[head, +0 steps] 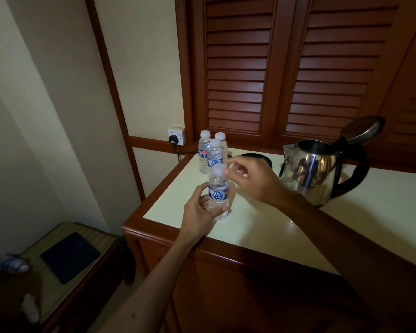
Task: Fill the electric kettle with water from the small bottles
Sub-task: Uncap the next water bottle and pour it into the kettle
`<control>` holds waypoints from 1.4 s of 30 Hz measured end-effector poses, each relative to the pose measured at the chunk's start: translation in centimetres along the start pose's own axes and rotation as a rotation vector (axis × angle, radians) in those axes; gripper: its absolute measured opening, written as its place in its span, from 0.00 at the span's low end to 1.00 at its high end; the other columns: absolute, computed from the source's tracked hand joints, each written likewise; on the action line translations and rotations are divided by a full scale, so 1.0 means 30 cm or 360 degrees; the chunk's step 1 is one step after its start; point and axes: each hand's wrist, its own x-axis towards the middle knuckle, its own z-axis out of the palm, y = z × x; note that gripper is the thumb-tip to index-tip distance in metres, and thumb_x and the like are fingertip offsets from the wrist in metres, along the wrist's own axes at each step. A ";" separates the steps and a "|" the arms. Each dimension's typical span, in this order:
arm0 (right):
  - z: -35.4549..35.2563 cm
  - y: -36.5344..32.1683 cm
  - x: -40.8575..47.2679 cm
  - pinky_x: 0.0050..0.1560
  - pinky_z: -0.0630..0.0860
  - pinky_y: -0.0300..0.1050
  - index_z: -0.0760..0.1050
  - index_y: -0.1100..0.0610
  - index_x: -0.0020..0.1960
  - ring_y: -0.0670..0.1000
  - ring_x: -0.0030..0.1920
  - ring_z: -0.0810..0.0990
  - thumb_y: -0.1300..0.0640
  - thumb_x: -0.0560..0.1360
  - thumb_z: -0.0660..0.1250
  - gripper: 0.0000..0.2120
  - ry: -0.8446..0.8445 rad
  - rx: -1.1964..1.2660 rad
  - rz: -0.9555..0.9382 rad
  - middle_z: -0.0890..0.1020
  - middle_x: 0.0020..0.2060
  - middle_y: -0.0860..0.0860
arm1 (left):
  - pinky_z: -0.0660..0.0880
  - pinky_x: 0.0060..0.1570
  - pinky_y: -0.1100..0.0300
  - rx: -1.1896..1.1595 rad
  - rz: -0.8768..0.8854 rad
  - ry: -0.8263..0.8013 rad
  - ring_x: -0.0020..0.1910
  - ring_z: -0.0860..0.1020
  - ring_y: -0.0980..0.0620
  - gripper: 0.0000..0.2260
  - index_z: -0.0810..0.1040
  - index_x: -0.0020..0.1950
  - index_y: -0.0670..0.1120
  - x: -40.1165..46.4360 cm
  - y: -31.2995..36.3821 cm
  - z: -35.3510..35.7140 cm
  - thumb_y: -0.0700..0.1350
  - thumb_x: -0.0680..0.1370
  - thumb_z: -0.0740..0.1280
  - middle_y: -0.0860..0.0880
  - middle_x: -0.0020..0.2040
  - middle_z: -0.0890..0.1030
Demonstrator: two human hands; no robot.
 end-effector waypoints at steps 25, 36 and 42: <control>-0.043 -0.096 0.154 0.57 0.71 0.53 0.78 0.55 0.58 0.53 0.54 0.73 0.60 0.75 0.67 0.12 -0.0761 -0.0682 -0.0401 0.76 0.53 0.52 | 0.81 0.50 0.60 -0.0321 -0.0055 -0.0135 0.52 0.84 0.52 0.31 0.70 0.71 0.48 -0.008 0.007 -0.023 0.32 0.70 0.76 0.50 0.53 0.85; -0.069 -0.117 0.164 0.59 0.69 0.45 0.76 0.55 0.64 0.50 0.57 0.74 0.62 0.75 0.68 0.18 -0.0794 -0.0654 -0.0455 0.79 0.59 0.50 | 0.80 0.50 0.60 -0.0303 -0.0042 -0.0142 0.51 0.84 0.52 0.30 0.70 0.70 0.49 -0.011 0.005 -0.022 0.34 0.71 0.75 0.47 0.54 0.85; -0.081 -0.133 0.174 0.45 0.73 0.47 0.79 0.50 0.54 0.51 0.46 0.77 0.47 0.74 0.69 0.11 -0.0685 -0.0727 -0.0265 0.77 0.40 0.48 | 0.80 0.47 0.62 -0.0196 -0.0006 -0.0126 0.50 0.84 0.54 0.29 0.70 0.69 0.50 -0.010 0.007 -0.019 0.36 0.72 0.75 0.51 0.52 0.85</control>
